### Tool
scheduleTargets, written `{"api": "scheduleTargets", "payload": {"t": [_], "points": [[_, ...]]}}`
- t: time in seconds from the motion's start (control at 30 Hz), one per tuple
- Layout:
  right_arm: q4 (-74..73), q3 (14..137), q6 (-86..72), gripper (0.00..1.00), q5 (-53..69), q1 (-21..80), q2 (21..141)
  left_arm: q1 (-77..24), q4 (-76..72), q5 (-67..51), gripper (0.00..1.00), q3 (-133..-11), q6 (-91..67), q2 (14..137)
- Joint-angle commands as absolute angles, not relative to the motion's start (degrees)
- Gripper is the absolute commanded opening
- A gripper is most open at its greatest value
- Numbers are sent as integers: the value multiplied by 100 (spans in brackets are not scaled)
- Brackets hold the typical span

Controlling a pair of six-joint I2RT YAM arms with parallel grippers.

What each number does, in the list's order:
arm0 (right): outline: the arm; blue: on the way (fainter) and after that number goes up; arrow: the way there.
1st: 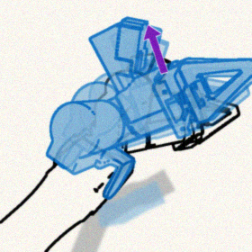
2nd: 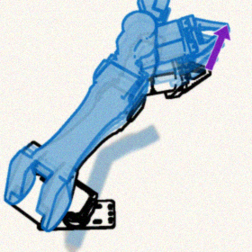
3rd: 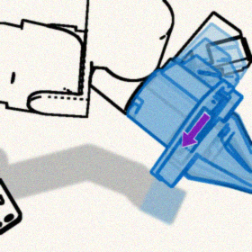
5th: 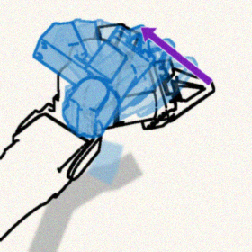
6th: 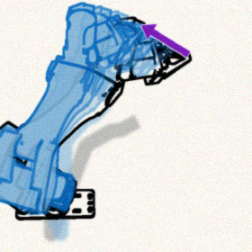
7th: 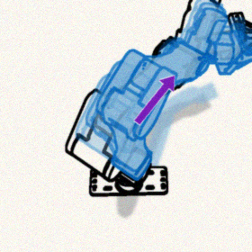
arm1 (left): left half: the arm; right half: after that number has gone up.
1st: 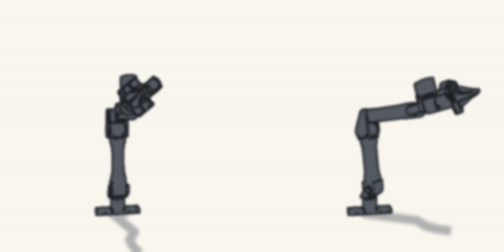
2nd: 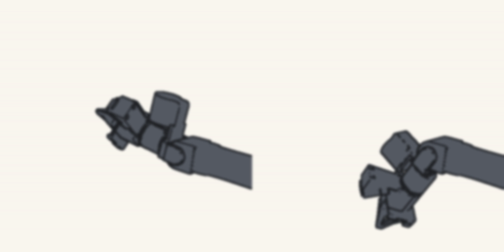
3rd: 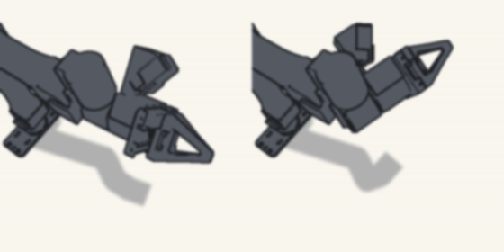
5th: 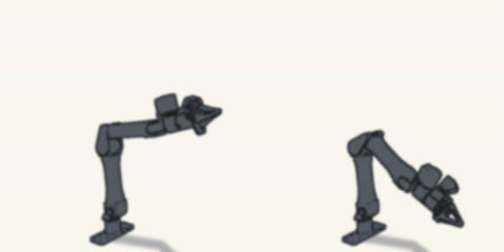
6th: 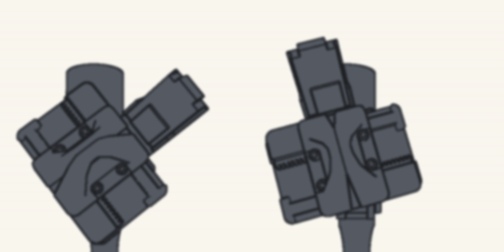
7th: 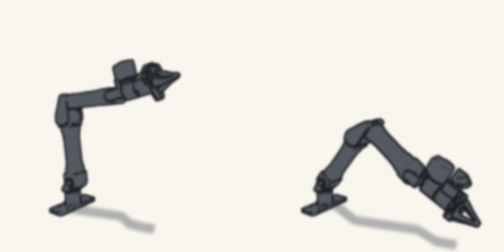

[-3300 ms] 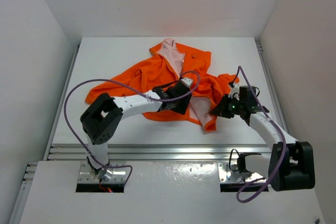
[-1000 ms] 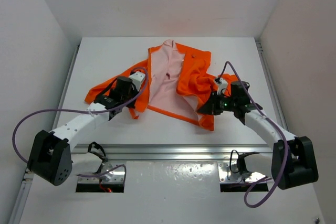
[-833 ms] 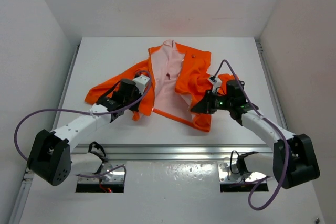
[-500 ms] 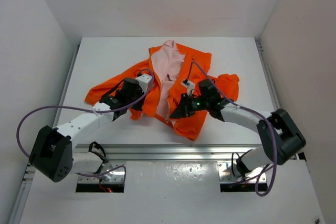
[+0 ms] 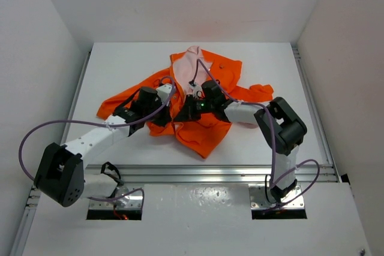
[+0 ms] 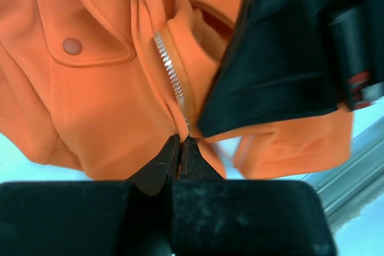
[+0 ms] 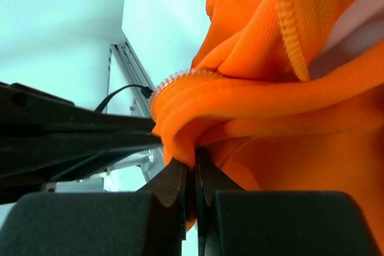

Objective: Zip up the jacket

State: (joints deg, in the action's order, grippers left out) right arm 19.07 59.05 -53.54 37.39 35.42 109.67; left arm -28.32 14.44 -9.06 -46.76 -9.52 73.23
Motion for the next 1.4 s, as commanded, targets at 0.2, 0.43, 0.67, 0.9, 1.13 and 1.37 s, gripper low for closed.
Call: {"api": "scheduleTargets", "payload": {"t": [0.2,0.43,0.67,0.9,1.13,1.37], "points": [[2522,5882,-5581,0,3779,3507,11092,-2330,1151,-1486,0,-4562,-1134,7199],[2391,5721,-5406,0,3797,3445,11013,-2329,1440,-1485,17,-4509,-853,7312],[2312,5889,-5414,0,3753,3454,11250,-2460,1582,-1284,65,-4702,-887,7444],[2250,5722,-5353,0,3744,3402,11162,-3005,1635,-476,66,-4877,-1274,7611],[2206,5616,-5309,0,3744,3296,11030,-3524,1635,113,65,-4878,-1327,7866],[2188,5660,-5308,0,3753,3296,11048,-3629,1635,527,64,-4930,-1380,8357]]}}
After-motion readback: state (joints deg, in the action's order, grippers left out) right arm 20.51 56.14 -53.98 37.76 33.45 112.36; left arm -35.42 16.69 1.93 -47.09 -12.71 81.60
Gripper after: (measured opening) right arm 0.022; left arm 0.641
